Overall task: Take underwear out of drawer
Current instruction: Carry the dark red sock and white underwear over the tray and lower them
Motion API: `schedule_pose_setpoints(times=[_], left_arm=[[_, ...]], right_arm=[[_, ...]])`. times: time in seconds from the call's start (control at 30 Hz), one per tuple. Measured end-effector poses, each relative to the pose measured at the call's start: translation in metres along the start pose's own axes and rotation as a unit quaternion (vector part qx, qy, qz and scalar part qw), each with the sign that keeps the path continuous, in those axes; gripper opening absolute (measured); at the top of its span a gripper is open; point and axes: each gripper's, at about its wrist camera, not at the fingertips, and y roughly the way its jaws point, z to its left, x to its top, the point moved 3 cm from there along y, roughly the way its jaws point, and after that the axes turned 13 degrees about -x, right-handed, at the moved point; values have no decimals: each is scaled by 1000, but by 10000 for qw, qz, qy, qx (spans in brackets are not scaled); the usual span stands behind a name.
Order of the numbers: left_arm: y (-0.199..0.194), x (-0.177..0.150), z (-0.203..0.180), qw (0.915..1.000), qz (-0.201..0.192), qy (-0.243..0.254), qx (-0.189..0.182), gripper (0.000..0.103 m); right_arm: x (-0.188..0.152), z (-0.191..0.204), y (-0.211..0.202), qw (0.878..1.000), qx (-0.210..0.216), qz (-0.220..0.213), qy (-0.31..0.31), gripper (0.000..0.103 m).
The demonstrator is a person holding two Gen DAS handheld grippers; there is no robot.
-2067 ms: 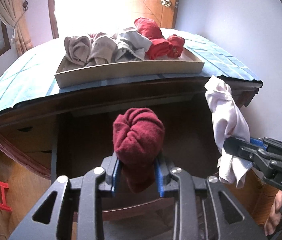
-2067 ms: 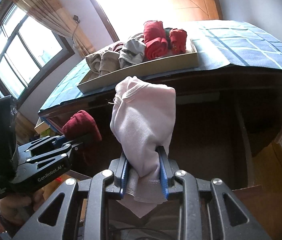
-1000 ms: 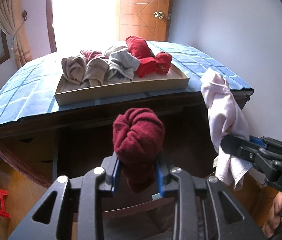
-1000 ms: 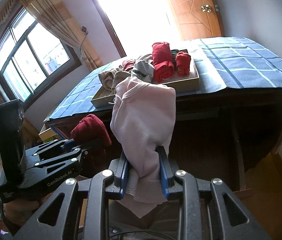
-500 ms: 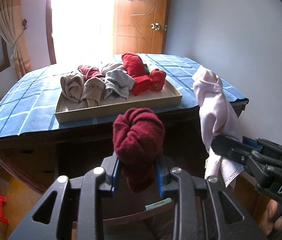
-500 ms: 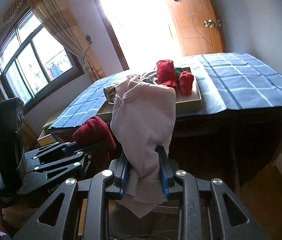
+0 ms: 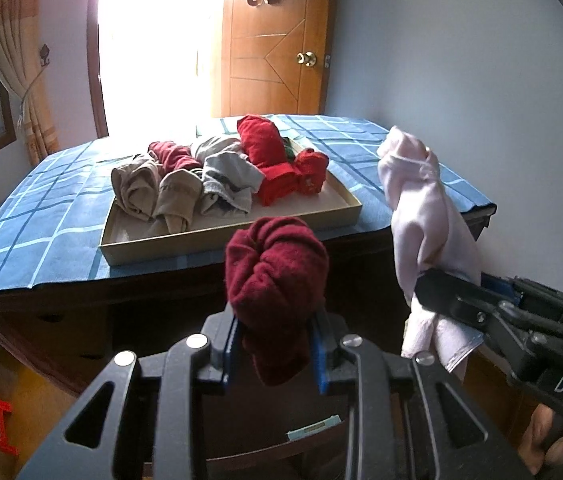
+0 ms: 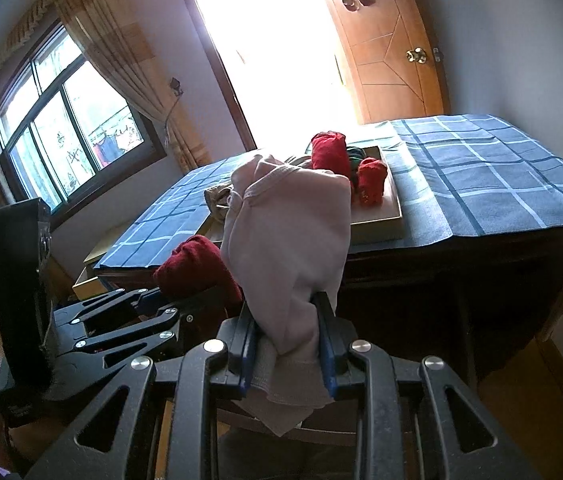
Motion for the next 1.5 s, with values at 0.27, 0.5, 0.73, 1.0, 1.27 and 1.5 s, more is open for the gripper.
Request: schedule_pose_setpoints(times=[0.27,0.5,0.73,1.0,1.27,1.5], left_arm=[[7,5,3,10000,22,-10,27,28],[11,16,6,10000,-34,-3,40,28],[19,26,9,10000,-46,-25,39,28],[35,39,15,9999,-28,-45,87,28],[49,51,19,10000,-11,-73,61,28],[60,62,23,9999,-25,-127,44,28]], right_arm=[[8,1,5,10000,-30,-30,-2,29],[14,3,11,10000,-37,-38,-27,29],[22,2,17,9999,-106,-63,-29,29],[33,-1,29,9998,-170,-70,6,29],[43,-4,42,9998,-207,-50,52,29],[53,-8,55,9996,-264,-44,86,29]])
